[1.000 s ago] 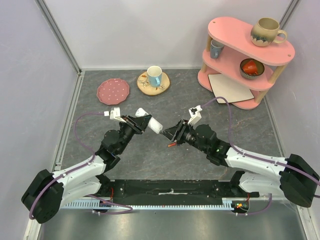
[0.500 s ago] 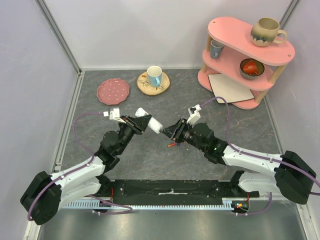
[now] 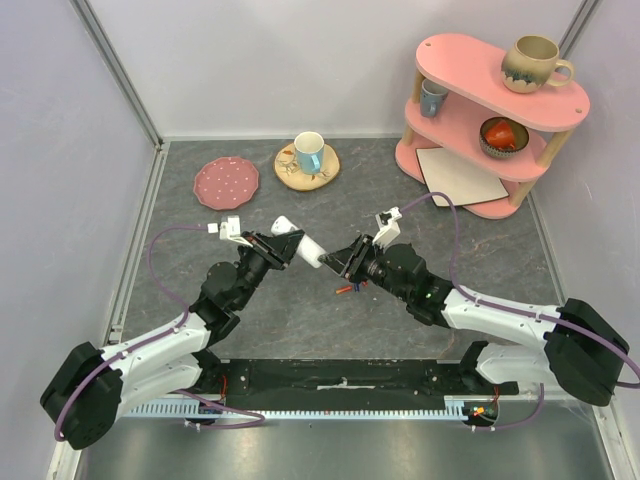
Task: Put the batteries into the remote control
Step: Remove the battery cover from the remote control.
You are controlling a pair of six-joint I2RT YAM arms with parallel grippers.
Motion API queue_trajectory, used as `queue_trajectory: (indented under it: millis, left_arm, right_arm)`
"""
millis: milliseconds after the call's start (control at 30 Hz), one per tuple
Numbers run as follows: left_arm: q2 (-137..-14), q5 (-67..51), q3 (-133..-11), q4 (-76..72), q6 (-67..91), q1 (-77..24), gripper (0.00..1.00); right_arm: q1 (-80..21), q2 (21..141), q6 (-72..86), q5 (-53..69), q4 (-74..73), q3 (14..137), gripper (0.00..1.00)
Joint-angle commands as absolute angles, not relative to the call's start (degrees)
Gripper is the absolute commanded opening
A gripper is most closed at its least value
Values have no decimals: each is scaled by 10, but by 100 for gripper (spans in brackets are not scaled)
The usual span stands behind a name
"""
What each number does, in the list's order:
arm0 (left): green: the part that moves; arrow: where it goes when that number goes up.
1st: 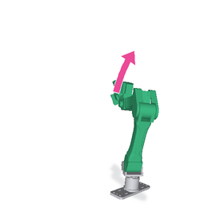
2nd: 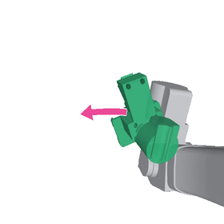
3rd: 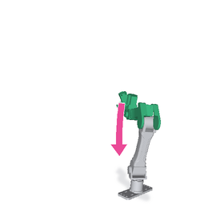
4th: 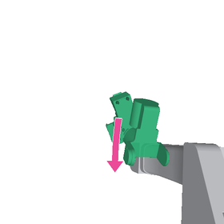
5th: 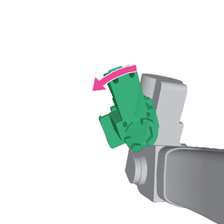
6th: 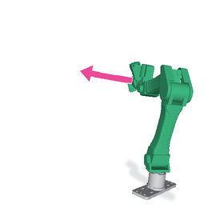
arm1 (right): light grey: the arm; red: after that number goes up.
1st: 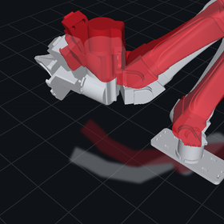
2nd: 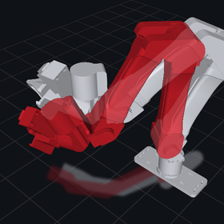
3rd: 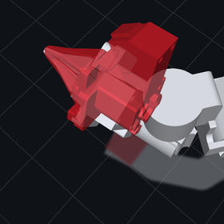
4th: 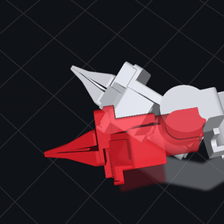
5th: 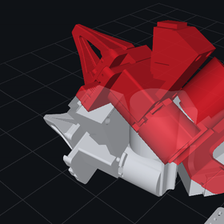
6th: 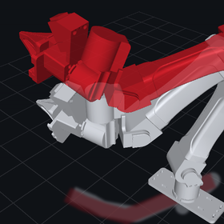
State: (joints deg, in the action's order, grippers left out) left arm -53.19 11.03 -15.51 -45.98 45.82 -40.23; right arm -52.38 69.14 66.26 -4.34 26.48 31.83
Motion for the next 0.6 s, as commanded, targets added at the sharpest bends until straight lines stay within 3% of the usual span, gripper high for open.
queue_trajectory:
  millis: [0, 567]
  left_arm:
    - [-525, 127, -152, -494, 438, -406, 2]
    - [-522, 126, -145, -504, 449, -409, 2]
  right_arm:
    - [-521, 694, 669, -55, 294, 343, 33]
    - [-519, 709, 672, -47, 299, 347, 28]
